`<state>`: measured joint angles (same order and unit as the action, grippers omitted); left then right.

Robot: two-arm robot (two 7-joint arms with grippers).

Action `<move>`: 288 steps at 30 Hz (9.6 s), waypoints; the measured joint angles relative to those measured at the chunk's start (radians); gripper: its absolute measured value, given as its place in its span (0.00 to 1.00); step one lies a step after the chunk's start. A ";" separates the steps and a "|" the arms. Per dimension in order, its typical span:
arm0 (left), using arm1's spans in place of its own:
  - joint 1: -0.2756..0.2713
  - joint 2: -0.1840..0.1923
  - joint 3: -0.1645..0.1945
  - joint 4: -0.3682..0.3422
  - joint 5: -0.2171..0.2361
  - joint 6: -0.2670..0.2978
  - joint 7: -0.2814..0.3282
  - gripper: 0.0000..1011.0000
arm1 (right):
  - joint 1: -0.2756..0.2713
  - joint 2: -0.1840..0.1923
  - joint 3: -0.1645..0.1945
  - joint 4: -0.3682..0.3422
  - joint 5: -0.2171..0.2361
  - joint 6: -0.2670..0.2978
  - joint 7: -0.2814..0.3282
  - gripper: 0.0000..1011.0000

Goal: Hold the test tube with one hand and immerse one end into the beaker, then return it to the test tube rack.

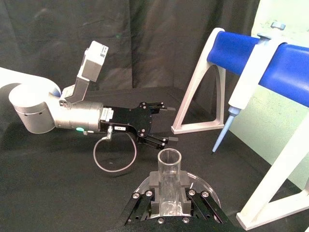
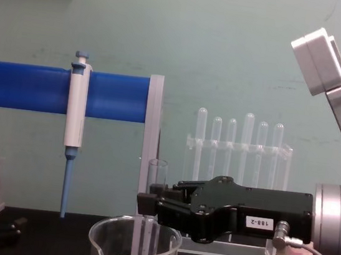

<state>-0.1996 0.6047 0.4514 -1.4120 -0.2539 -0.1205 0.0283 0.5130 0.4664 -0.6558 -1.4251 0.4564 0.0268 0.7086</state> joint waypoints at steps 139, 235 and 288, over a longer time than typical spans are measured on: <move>0.000 0.000 0.000 0.000 0.000 0.000 0.000 0.99 | 0.000 0.000 0.000 0.000 0.000 0.000 0.000 0.24; 0.000 0.000 0.000 0.000 0.000 0.000 0.000 0.99 | -0.191 0.278 0.194 -0.260 0.154 -0.011 -0.036 0.24; 0.000 0.000 0.000 0.000 0.000 0.000 0.000 0.99 | -0.206 0.207 0.165 -0.156 0.081 -0.023 -0.019 0.24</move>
<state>-0.1995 0.6047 0.4514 -1.4120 -0.2539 -0.1205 0.0283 0.3067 0.6735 -0.4912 -1.5813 0.5375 0.0036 0.6901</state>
